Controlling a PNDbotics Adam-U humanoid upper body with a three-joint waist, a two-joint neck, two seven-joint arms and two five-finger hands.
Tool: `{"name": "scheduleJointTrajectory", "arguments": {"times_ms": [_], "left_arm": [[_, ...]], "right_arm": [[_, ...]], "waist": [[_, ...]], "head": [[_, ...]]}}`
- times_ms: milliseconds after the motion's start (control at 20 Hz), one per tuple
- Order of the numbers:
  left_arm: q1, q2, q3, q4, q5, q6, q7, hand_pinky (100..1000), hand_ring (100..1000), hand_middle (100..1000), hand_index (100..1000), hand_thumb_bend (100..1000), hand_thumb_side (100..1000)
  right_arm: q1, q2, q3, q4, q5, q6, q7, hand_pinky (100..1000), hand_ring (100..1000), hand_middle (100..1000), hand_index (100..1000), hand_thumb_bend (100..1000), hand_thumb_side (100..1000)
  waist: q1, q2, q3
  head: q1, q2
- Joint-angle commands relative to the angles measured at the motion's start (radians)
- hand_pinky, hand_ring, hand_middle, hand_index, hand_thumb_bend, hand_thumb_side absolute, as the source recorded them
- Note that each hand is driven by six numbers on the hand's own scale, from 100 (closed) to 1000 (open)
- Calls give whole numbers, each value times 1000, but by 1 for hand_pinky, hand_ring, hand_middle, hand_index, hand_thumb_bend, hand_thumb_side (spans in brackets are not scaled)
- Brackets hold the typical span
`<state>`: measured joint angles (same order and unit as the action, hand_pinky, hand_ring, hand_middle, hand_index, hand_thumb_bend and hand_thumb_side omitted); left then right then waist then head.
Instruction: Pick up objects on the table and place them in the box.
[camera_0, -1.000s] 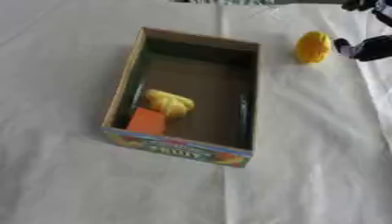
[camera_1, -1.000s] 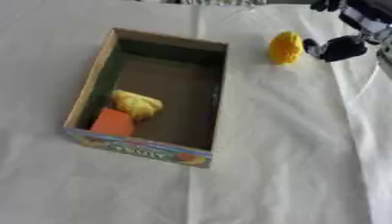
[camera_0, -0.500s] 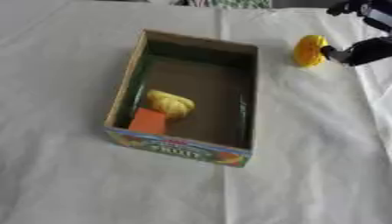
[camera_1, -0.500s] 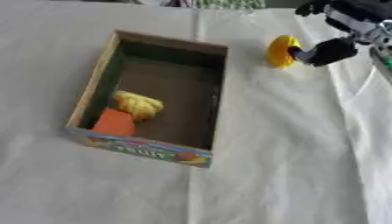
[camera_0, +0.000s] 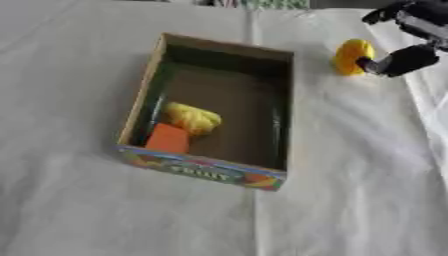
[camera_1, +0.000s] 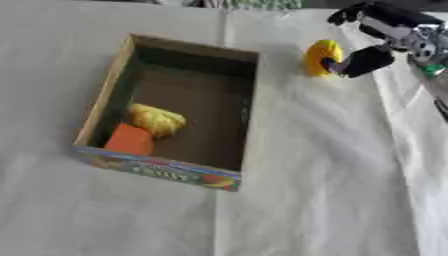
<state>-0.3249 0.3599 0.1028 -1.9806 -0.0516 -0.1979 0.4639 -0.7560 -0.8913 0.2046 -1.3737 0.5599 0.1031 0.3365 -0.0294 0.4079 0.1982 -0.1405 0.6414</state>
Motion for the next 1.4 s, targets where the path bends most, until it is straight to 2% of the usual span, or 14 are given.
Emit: {"name": "scheduleJointTrajectory", "arguments": {"times_ms": [50,350,550,600,650,750,800,850,900,1100,1250,1400], "left_arm": [[-7,16,7,-19,6,0,-1,760,765,752,855,124,645],[-9,8,6,-19,9,0,-2,760,765,752,854,119,649],[-9,6,7,-19,10,0,0,761,763,751,854,115,652],[-9,6,7,-19,10,0,0,761,763,751,854,115,652],[-10,5,7,-19,10,0,0,761,763,750,854,114,654],[-11,3,6,-19,11,1,-1,761,763,749,854,111,656],[-11,3,5,-19,12,1,-1,761,763,749,854,111,656],[-10,2,6,-19,12,1,-1,761,762,747,853,109,655],[-10,1,6,-19,12,1,-1,761,763,747,854,109,656],[-5,1,7,-19,12,2,1,762,762,746,854,107,655],[-2,3,6,-19,12,4,-1,762,763,746,854,109,652],[0,7,7,-19,11,4,-2,763,763,746,854,111,649]], "right_arm": [[-27,-11,-10,22,20,1,-11,919,935,859,928,311,342],[-65,35,5,105,54,-11,-18,911,921,836,914,287,361],[-67,49,8,121,38,-23,-25,882,843,704,801,183,351],[-67,50,9,122,31,-23,-30,882,843,704,801,183,351],[-67,52,9,122,23,-22,-35,863,802,634,735,112,319],[-68,56,11,123,7,-15,-50,839,758,554,643,100,155],[-68,57,12,124,2,-9,-60,839,758,554,643,100,155],[-68,58,13,125,-2,-3,-69,810,701,495,568,100,100],[-68,60,13,125,-7,3,-78,796,675,473,526,100,100],[-74,60,1,93,-16,36,-132,784,610,409,422,100,100],[-83,53,-7,35,-18,37,-175,791,607,412,421,100,114],[-103,40,-2,-30,-31,9,-216,792,601,414,424,100,100]], "waist": [[4,-13,3],[11,2,9],[14,10,9],[14,11,9],[14,12,9],[14,13,8],[14,14,8],[14,13,8],[14,12,8],[12,5,6],[11,-6,3],[9,-18,-1]], "head": [[-6,-8],[-7,-13],[-7,-11],[-7,-10],[-7,-10],[-7,-10],[-7,-10],[-7,-9],[-6,-9],[-5,-5],[-3,-1],[-2,4]]}}
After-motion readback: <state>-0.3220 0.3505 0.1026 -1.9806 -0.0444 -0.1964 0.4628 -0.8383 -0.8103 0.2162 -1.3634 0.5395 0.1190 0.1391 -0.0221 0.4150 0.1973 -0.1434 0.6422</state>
